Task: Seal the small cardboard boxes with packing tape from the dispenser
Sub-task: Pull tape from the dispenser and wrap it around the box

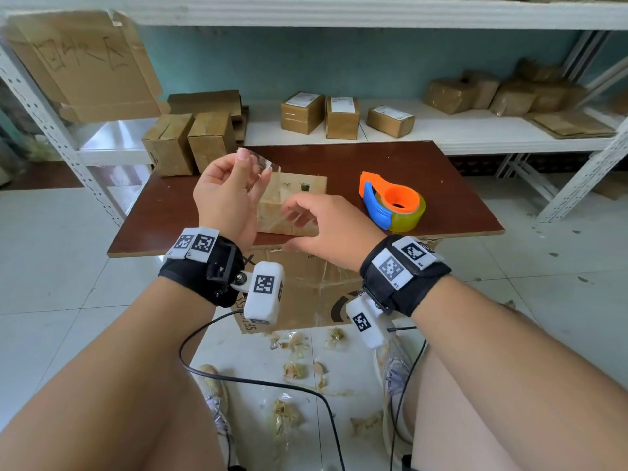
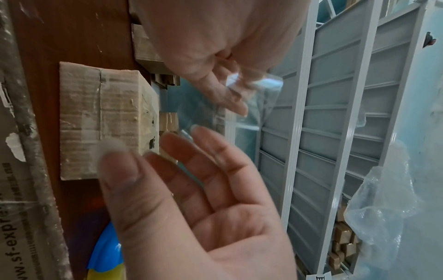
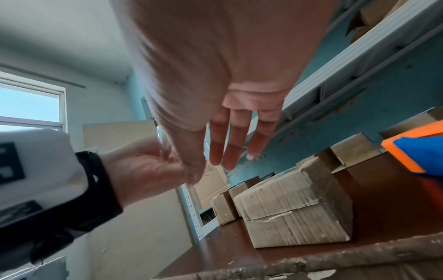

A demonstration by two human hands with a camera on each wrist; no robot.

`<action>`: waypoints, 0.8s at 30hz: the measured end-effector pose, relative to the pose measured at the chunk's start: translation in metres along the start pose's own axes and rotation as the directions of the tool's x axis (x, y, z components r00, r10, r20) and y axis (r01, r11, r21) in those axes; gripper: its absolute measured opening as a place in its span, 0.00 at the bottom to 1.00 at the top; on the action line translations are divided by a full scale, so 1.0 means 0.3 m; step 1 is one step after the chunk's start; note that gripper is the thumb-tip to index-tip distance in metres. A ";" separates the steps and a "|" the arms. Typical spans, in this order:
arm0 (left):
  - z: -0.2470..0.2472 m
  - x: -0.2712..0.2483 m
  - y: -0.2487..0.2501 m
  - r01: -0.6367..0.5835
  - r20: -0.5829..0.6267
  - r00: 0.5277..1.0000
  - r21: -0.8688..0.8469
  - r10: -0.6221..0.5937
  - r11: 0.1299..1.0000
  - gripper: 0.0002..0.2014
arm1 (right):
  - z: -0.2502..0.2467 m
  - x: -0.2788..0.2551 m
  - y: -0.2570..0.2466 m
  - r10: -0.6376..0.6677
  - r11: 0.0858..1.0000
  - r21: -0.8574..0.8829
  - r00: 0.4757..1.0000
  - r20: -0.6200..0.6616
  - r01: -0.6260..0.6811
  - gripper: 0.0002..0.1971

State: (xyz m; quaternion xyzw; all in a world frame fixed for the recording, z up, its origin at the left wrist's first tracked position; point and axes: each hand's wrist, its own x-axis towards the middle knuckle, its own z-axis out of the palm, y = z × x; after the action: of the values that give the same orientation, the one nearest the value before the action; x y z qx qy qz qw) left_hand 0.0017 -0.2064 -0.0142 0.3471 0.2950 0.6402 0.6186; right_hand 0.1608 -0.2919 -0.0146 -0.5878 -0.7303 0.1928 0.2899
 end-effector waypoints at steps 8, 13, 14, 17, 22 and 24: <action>-0.006 0.006 0.008 0.001 0.007 1.000 0.056 -0.001 0.998 0.06 | 0.000 0.017 0.036 0.041 0.998 -0.051 0.998 -0.042 -0.043 0.05; -0.022 0.019 0.022 0.031 -0.076 0.997 0.086 -0.024 0.996 0.06 | 0.006 0.007 0.026 0.056 0.998 -0.006 0.998 0.028 -0.056 0.10; -0.028 0.025 0.025 0.054 -0.099 0.994 0.075 -0.046 0.996 0.06 | 0.007 0.005 0.024 0.044 0.999 0.017 0.999 0.029 -0.045 0.10; -0.037 0.036 0.035 0.100 -0.139 0.986 0.057 -0.092 0.993 0.07 | 0.006 -0.001 0.015 0.023 0.993 0.118 0.999 0.041 -0.028 0.12; -0.047 0.054 0.033 0.162 -0.166 0.974 0.016 -0.157 0.987 0.06 | 0.008 -0.008 0.004 -0.075 0.982 0.170 0.996 -0.050 0.082 0.14; -0.051 0.068 0.031 0.214 -0.173 0.961 -0.014 -0.213 0.977 0.06 | 0.007 -0.005 -0.002 -0.121 0.986 0.102 0.985 -0.125 0.134 0.14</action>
State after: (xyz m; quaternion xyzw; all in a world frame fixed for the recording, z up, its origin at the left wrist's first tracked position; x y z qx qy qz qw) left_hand -0.0159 -0.1857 -0.0140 0.2574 0.3850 0.5969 0.6552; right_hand 0.1593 -0.2932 -0.0160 -0.5335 -0.7362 0.1786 0.3761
